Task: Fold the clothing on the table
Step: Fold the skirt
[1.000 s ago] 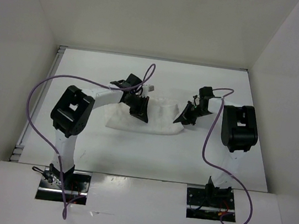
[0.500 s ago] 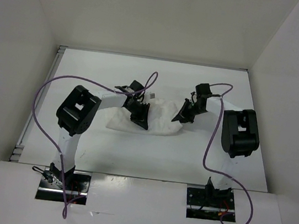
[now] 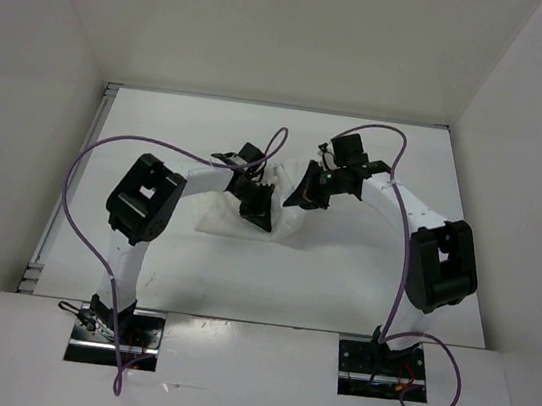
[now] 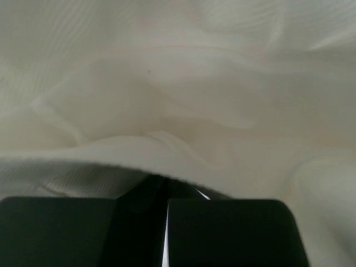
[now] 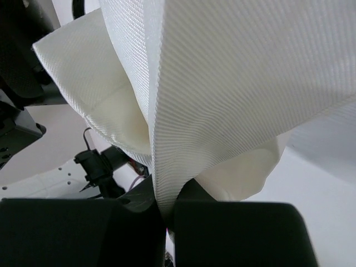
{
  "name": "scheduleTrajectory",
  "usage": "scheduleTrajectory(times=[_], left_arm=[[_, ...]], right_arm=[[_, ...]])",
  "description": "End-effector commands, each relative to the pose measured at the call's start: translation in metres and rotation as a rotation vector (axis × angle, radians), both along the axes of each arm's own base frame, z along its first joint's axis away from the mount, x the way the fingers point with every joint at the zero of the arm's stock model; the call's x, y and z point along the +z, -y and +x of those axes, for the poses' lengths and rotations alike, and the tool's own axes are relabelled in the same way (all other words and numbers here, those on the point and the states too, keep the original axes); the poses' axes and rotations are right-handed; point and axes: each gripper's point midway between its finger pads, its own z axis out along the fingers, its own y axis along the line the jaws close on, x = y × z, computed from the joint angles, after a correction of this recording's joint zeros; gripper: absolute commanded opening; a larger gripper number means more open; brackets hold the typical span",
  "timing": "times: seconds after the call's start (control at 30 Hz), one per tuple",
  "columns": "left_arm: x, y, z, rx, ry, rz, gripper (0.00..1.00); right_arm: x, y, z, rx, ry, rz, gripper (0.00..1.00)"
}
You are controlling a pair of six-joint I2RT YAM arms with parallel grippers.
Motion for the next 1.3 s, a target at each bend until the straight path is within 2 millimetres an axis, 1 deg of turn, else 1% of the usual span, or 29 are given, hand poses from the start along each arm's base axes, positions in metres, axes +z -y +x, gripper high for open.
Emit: scheduleTrajectory(times=[0.0,0.07,0.1,0.13,0.17,0.23,0.27,0.33,0.37,0.4,0.47,0.5,0.57,0.6,0.67,0.7,0.77,0.8,0.9,0.93,1.0,1.03,1.07,1.1,1.13,1.17,1.2,1.23,1.27], left_arm=[[0.019,-0.029,0.031,0.115,0.108,0.074,0.00],[0.036,-0.042,0.041,0.167,0.146,0.076,0.00],[0.054,-0.051,0.045,0.208,0.185,0.082,0.01],[0.060,-0.065,0.051,0.245,0.200,0.096,0.01],[0.081,-0.074,0.054,0.274,0.244,0.094,0.02],[0.089,-0.102,0.061,0.363,0.277,0.154,0.02],[0.099,-0.113,0.059,0.412,0.290,0.165,0.03],[0.101,-0.145,0.062,0.524,0.317,0.248,0.03],[0.109,-0.157,0.060,0.573,0.341,0.266,0.03],[0.096,-0.173,0.052,0.643,0.325,0.334,0.02],[0.092,-0.198,0.044,0.733,0.314,0.395,0.01],[0.081,-0.210,0.038,0.782,0.299,0.450,0.00],[0.074,-0.222,0.030,0.818,0.274,0.498,0.00],[0.063,-0.229,0.024,0.831,0.241,0.528,0.00],[0.055,-0.231,0.021,0.835,0.215,0.552,0.00],[0.045,-0.232,0.018,0.826,0.191,0.571,0.00],[0.038,-0.232,0.013,0.829,0.170,0.581,0.00],[0.035,-0.232,0.013,0.835,0.160,0.584,0.00],[0.026,-0.230,0.013,0.838,0.143,0.579,0.00],[0.023,-0.233,0.013,0.844,0.133,0.586,0.00],[0.014,-0.227,0.012,0.823,0.100,0.571,0.00],[0.011,-0.224,0.013,0.818,0.094,0.559,0.00],[0.003,-0.222,0.011,0.809,0.077,0.557,0.00],[0.003,-0.220,0.011,0.804,0.071,0.547,0.00],[-0.003,-0.217,0.007,0.792,0.051,0.537,0.00],[-0.003,-0.217,0.007,0.792,0.051,0.537,0.00],[-0.006,-0.215,0.009,0.788,0.047,0.527,0.00],[-0.006,-0.210,0.007,0.774,0.044,0.517,0.00],[-0.006,-0.210,0.007,0.774,0.044,0.517,0.00]], right_arm=[[0.050,-0.008,0.007,0.007,0.085,0.081,0.00],[0.052,-0.008,0.010,0.001,0.097,0.077,0.00],[0.050,-0.006,0.010,-0.005,0.090,0.066,0.00],[0.054,-0.007,0.010,-0.005,0.091,0.067,0.00],[0.054,-0.007,0.010,-0.005,0.091,0.067,0.00],[0.056,-0.006,0.012,-0.011,0.097,0.061,0.00],[0.056,-0.006,0.012,-0.011,0.097,0.061,0.00],[0.056,-0.006,0.012,-0.011,0.097,0.061,0.00],[0.056,-0.006,0.012,-0.011,0.097,0.061,0.00],[0.053,-0.006,0.012,-0.011,0.089,0.058,0.00],[0.052,-0.003,0.015,-0.014,0.095,0.055,0.00],[0.051,-0.002,0.013,-0.014,0.085,0.051,0.00],[0.051,-0.002,0.013,-0.014,0.085,0.051,0.00],[0.054,-0.003,0.014,-0.014,0.087,0.051,0.00],[0.058,-0.003,0.015,-0.014,0.097,0.055,0.00],[0.054,-0.004,0.016,-0.014,0.088,0.052,0.00],[0.059,-0.003,0.019,-0.013,0.107,0.046,0.00],[0.055,-0.003,0.018,-0.013,0.089,0.039,0.00],[0.053,-0.004,0.021,-0.007,0.087,0.033,0.00],[0.048,-0.004,0.022,-0.001,0.083,0.027,0.00],[0.044,-0.005,0.025,0.000,0.074,0.023,0.00],[0.049,-0.010,0.025,0.012,0.087,0.029,0.00],[0.046,-0.011,0.027,0.012,0.082,0.027,0.00],[0.043,-0.016,0.028,0.022,0.076,0.025,0.00],[0.049,-0.023,0.029,0.035,0.091,0.032,0.00],[0.049,-0.024,0.032,0.035,0.094,0.033,0.00],[0.056,-0.031,0.035,0.047,0.112,0.041,0.00],[0.050,-0.033,0.038,0.047,0.096,0.034,0.00],[0.049,-0.038,0.038,0.059,0.097,0.035,0.00]])
